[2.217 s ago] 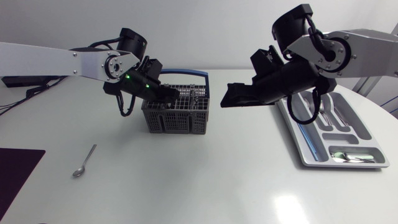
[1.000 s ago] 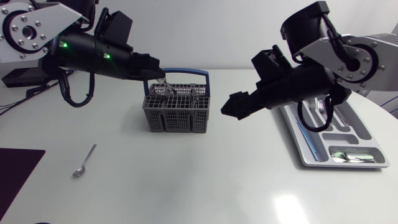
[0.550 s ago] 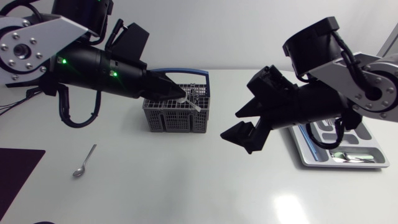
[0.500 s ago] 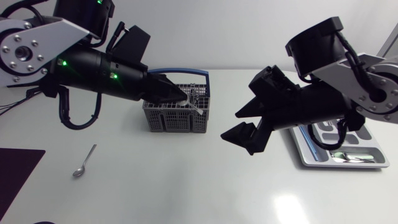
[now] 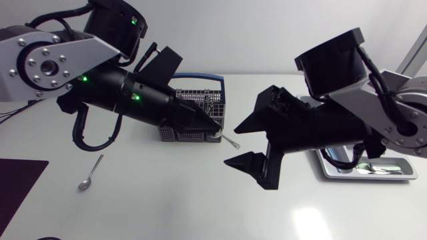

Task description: Unload the cutlery basket into the drawer organizer.

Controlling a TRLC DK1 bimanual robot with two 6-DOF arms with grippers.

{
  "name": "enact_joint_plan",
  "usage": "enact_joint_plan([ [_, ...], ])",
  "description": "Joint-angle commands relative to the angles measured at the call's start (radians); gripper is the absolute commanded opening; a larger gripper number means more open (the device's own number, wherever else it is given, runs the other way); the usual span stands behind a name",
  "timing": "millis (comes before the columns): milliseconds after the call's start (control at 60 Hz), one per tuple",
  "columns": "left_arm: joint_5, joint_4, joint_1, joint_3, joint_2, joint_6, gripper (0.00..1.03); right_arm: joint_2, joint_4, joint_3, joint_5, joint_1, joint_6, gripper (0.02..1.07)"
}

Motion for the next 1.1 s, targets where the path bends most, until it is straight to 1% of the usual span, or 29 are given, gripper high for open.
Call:
enact_joint_plan([
  [0, 0.027, -0.017, -0.004, -0.009, 0.023, 0.023, 0.04, -0.019, 0.025, -0.040, 0.002, 0.012, -0.046, 0.99],
  [33, 0.038, -0.026, -0.004, -0.004, 0.026, 0.028, 0.04, -0.021, 0.038, -0.050, 0.002, 0.012, -0.054, 0.98],
  [117, 0.047, -0.038, -0.007, -0.003, 0.029, 0.034, 0.04, -0.021, 0.067, -0.071, 0.004, 0.012, -0.066, 0.90],
  [233, 0.067, -0.051, -0.016, 0.000, 0.032, 0.038, 0.04, -0.007, 0.110, -0.094, 0.013, 0.012, -0.070, 0.77],
  [283, 0.069, -0.052, -0.022, 0.000, 0.032, 0.038, 0.04, -0.004, 0.130, -0.102, 0.013, 0.015, -0.070, 0.73],
  [367, 0.073, -0.055, -0.029, 0.000, 0.037, 0.038, 0.04, -0.004, 0.148, -0.105, 0.020, 0.023, -0.073, 0.60],
  [483, 0.079, -0.055, -0.029, -0.003, 0.041, 0.040, 0.04, -0.002, 0.157, -0.105, 0.037, 0.037, -0.077, 0.47],
  [567, 0.081, -0.055, -0.029, -0.004, 0.041, 0.041, 0.04, -0.002, 0.164, -0.105, 0.043, 0.046, -0.078, 0.35],
  [733, 0.090, -0.060, -0.025, -0.004, 0.041, 0.041, 0.04, 0.010, 0.168, -0.108, 0.063, 0.066, -0.078, 0.29],
  [867, 0.092, -0.061, -0.021, -0.006, 0.038, 0.041, 0.04, 0.011, 0.171, -0.112, 0.077, 0.078, -0.077, 0.21],
  [900, 0.092, -0.061, -0.021, -0.006, 0.038, 0.041, 0.04, 0.013, 0.170, -0.112, 0.086, 0.080, -0.077, 0.20],
  [983, 0.092, -0.061, -0.019, -0.007, 0.038, 0.041, 0.04, 0.013, 0.168, -0.115, 0.089, 0.081, -0.077, 0.16],
  [1017, 0.093, -0.061, -0.019, -0.007, 0.037, 0.041, 0.04, 0.013, 0.168, -0.114, 0.088, 0.081, -0.077, 0.12],
  [1083, 0.093, -0.061, -0.019, -0.006, 0.038, 0.041, 0.04, 0.010, 0.167, -0.114, 0.088, 0.080, -0.073, 0.07],
])
